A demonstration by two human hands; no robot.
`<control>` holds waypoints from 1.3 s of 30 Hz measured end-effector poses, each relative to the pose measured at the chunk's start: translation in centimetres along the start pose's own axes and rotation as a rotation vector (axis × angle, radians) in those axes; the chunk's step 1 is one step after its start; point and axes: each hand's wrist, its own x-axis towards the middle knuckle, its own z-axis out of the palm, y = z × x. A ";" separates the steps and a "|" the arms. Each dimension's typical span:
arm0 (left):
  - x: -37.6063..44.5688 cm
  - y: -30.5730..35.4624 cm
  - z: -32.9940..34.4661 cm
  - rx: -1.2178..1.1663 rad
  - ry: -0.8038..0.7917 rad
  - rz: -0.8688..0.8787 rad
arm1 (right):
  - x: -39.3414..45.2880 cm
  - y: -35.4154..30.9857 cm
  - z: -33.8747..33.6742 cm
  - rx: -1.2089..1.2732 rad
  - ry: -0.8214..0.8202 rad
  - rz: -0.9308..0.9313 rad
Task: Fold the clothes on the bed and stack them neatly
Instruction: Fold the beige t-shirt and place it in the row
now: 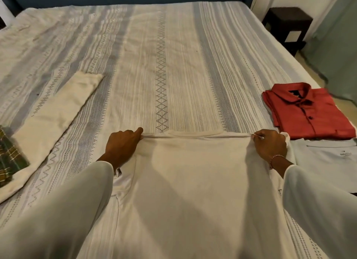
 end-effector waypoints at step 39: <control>-41.0 12.8 -2.6 -0.807 -0.450 -0.782 | -37.7 16.4 -11.0 0.051 -0.484 0.226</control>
